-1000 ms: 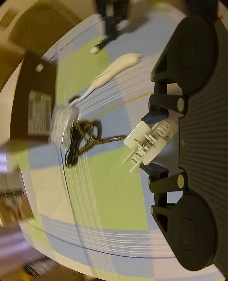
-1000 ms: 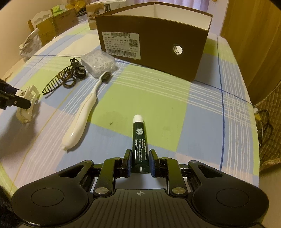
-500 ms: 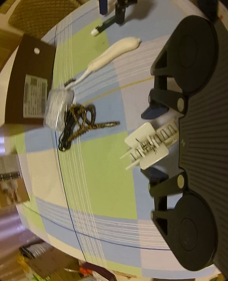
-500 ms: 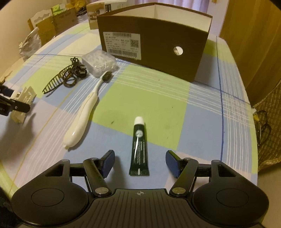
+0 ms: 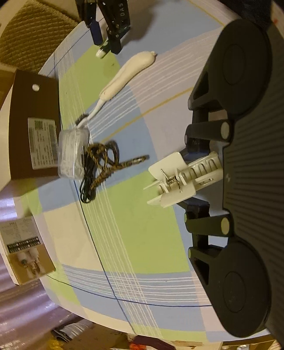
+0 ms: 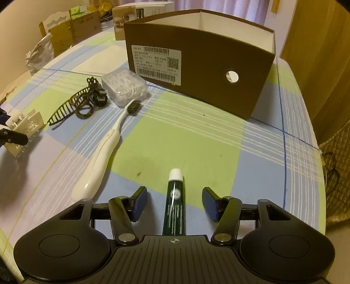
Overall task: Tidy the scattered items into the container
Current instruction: 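Lift the white clip with left tool while right tool lifts the green tube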
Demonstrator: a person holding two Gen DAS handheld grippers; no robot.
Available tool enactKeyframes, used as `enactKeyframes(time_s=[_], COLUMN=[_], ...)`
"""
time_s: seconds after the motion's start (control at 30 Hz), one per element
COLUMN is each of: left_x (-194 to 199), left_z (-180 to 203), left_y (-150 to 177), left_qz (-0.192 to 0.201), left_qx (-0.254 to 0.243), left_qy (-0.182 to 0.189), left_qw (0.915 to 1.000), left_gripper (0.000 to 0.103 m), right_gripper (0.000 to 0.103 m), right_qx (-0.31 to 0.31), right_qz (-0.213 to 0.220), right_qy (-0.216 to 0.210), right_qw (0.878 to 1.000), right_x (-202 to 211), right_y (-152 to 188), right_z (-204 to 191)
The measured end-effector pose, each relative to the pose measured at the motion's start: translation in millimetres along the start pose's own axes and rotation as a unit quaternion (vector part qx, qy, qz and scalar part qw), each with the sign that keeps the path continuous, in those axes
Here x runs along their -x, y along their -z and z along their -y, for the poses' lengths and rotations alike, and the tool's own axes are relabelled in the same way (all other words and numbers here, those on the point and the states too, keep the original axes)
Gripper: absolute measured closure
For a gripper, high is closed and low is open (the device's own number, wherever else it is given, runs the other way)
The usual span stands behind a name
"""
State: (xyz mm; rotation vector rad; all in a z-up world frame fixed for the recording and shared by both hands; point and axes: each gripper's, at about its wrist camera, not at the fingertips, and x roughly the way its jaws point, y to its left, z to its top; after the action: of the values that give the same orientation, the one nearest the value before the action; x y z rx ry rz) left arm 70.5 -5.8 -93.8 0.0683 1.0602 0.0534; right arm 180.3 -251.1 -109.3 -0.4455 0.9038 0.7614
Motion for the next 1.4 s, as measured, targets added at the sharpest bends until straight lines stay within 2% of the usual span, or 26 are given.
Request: enactKeyframes(time_s=[0.17, 0.4, 0.7, 0.73, 0.77, 1.1, 1.4], left_x=[-4.9, -8.4, -14.4, -14.8, -15.0, -18.1, -7.2], left_z=[-7.0, -9.3, -8.0, -8.4, -8.8, -5.6, 7.2], left_y=[-1.7, -3.1, -3.0, -3.2, -3.5, -8.2, -11.2], left_qz=[-0.006, -0.012, -0.022, -0.021, -0.021, -0.017, -0.009], left_qx=[0.016, 0.025, 0.032, 0.034, 0.037, 0.049, 0.064], left_qy=[0.002, 0.001, -0.002, -0.002, -0.002, -0.012, -0.031], left_qw=[0.9999, 0.9996, 0.9993, 0.9992, 0.9991, 0.9986, 0.9974], left_gripper=[0.073, 0.073, 0.073, 0.073, 0.073, 0.074, 0.077], right_gripper=[0.064, 0.064, 0.065, 0.075, 0.090, 0.090, 0.091], right_qx=[-0.008, -0.022, -0.018, -0.015, -0.012, -0.011, -0.034], right_qz=[-0.006, -0.009, 0.008, 0.008, 0.008, 0.000, 0.013], right_qy=[-0.010, -0.008, -0.010, -0.011, -0.012, -0.026, -0.049], right_qw=[1.000, 1.000, 1.000, 1.000, 1.000, 1.000, 0.998], right_x=[-4.0, -4.5, -2.5, -2.1, -1.5, 2.9, 15.2], right_y=[-7.6, -7.9, -2.7, -2.7, -3.0, -0.3, 2.5], right_z=[4.6, 5.8, 6.0, 5.1, 3.8, 8.9, 29.5])
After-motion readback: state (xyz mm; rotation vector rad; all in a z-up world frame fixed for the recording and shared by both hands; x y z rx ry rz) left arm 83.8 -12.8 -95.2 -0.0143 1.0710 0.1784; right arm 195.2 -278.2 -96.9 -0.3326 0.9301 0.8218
